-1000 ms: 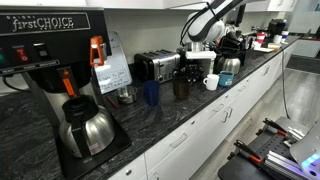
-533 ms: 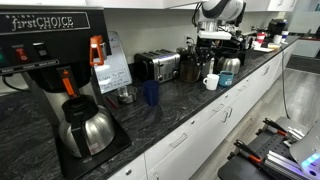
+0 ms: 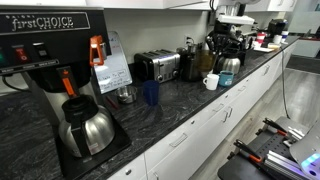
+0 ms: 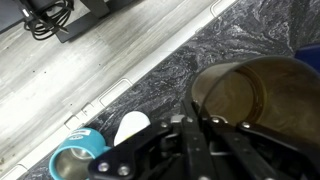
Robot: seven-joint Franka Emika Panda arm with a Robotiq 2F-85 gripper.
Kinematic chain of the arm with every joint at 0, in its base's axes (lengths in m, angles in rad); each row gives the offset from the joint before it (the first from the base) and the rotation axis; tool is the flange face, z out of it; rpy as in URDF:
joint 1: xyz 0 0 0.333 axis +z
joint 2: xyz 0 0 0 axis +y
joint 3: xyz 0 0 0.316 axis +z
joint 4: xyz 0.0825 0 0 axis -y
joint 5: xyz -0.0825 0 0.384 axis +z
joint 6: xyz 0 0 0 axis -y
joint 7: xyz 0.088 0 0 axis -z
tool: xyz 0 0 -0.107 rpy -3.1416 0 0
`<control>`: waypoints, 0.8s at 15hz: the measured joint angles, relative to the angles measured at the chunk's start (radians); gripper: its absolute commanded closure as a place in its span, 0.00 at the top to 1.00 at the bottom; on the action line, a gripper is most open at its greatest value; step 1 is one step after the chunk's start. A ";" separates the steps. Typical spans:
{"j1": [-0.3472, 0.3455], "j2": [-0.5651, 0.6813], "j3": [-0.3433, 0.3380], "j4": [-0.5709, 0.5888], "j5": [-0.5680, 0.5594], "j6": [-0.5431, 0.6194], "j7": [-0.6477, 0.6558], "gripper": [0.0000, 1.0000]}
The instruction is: Pick up the brown cup and place it on the box
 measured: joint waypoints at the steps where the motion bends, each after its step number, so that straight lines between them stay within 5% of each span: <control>1: -0.010 -0.008 -0.006 -0.001 -0.003 -0.011 -0.016 0.01; 12: -0.029 -0.002 -0.007 -0.003 -0.005 -0.016 -0.026 0.01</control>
